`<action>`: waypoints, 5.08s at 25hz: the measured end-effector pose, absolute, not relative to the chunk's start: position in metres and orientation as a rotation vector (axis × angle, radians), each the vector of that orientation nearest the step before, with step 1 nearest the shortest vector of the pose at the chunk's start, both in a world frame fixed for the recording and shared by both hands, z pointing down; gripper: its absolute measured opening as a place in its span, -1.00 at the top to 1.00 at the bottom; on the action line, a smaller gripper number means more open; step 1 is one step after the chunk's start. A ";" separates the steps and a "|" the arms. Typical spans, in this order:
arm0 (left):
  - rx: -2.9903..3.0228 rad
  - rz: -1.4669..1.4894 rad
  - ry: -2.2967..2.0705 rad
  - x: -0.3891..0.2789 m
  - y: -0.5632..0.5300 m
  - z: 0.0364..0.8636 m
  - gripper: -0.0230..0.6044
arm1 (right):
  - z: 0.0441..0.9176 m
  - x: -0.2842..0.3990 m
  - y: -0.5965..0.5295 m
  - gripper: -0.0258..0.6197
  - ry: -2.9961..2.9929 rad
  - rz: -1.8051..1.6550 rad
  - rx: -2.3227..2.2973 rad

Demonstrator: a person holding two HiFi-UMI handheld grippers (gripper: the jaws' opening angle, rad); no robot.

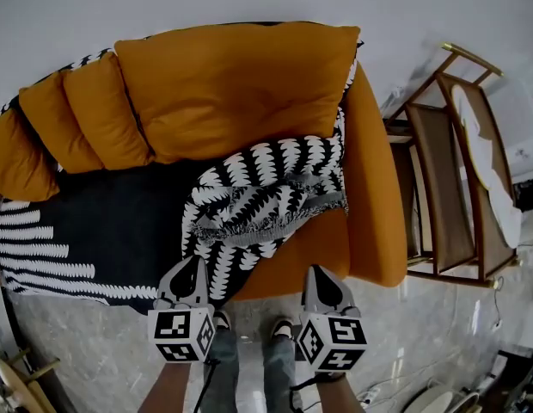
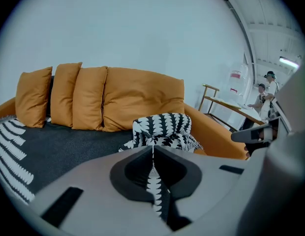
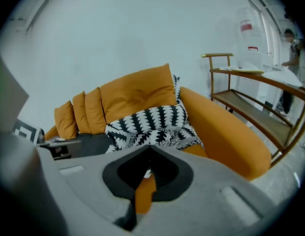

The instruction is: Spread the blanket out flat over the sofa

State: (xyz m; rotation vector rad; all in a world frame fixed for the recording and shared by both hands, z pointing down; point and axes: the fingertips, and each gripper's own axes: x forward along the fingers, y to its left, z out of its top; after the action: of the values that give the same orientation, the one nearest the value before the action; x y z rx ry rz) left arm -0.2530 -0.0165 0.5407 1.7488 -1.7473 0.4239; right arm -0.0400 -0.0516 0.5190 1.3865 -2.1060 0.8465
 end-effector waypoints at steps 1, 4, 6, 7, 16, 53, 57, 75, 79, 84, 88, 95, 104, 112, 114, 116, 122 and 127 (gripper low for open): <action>1.746 0.426 -1.748 -0.253 -0.018 0.541 0.91 | 0.520 -0.039 -0.051 0.91 -2.102 0.849 1.388; 1.739 0.439 -1.752 -0.254 -0.023 0.544 0.91 | 0.521 -0.036 -0.050 0.91 -2.092 0.858 1.395; 1.740 0.443 -1.743 -0.254 -0.028 0.545 0.61 | 0.522 -0.034 -0.051 0.91 -2.086 0.862 1.400; 1.742 0.447 -1.737 -0.254 -0.030 0.546 0.57 | 0.523 -0.033 -0.051 0.91 -2.084 0.864 1.402; 1.753 0.470 -1.731 -0.256 -0.060 0.558 0.40 | 0.532 -0.029 -0.053 0.91 -2.054 0.883 1.404; 1.354 0.162 -1.760 -0.282 -0.138 0.619 0.69 | 0.566 -0.021 -0.069 0.91 -1.967 0.878 1.302; 1.372 0.198 -1.768 -0.284 -0.137 0.617 0.83 | 0.567 -0.021 -0.069 0.91 -1.966 0.885 1.301; 1.570 0.273 -1.722 -0.242 -0.111 0.564 0.87 | 0.545 0.008 -0.059 0.91 -1.958 0.891 1.442; 1.606 0.290 -1.694 -0.229 -0.104 0.556 0.88 | 0.537 0.020 -0.053 0.91 -1.952 0.885 1.493; 1.634 0.308 -1.669 -0.211 -0.093 0.540 0.88 | 0.521 0.037 -0.042 0.91 -1.943 0.888 1.552; 1.659 0.320 -1.645 -0.197 -0.083 0.528 0.88 | 0.509 0.049 -0.030 0.91 -1.940 0.901 1.601; 1.720 0.367 -1.597 -0.168 -0.066 0.507 0.88 | 0.490 0.071 -0.011 0.91 -1.930 0.907 1.683; 1.785 0.418 -1.539 -0.123 -0.048 0.485 0.88 | 0.467 0.102 0.004 0.91 -1.927 0.898 1.757; 1.849 0.440 -1.463 -0.076 -0.032 0.477 0.88 | 0.457 0.123 0.012 0.91 -1.923 0.894 1.778; 1.858 0.442 -1.443 -0.065 -0.029 0.477 0.88 | 0.457 0.128 0.015 0.91 -1.919 0.895 1.786; 1.861 0.446 -1.427 -0.055 -0.025 0.477 0.88 | 0.457 0.133 0.019 0.91 -1.916 0.895 1.788; 1.882 0.455 -1.389 -0.028 -0.015 0.475 0.88 | 0.453 0.154 0.027 0.91 -1.899 0.893 1.812; 1.912 0.473 -1.339 0.001 -0.001 0.472 0.88 | 0.448 0.168 0.034 0.91 -1.892 0.891 1.837</action>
State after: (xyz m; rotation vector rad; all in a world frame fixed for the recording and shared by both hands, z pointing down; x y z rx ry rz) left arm 0.0006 -0.0011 0.4723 1.9116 -1.3388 0.4726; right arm 0.1684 0.0335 0.4479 1.8371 -1.8917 0.8909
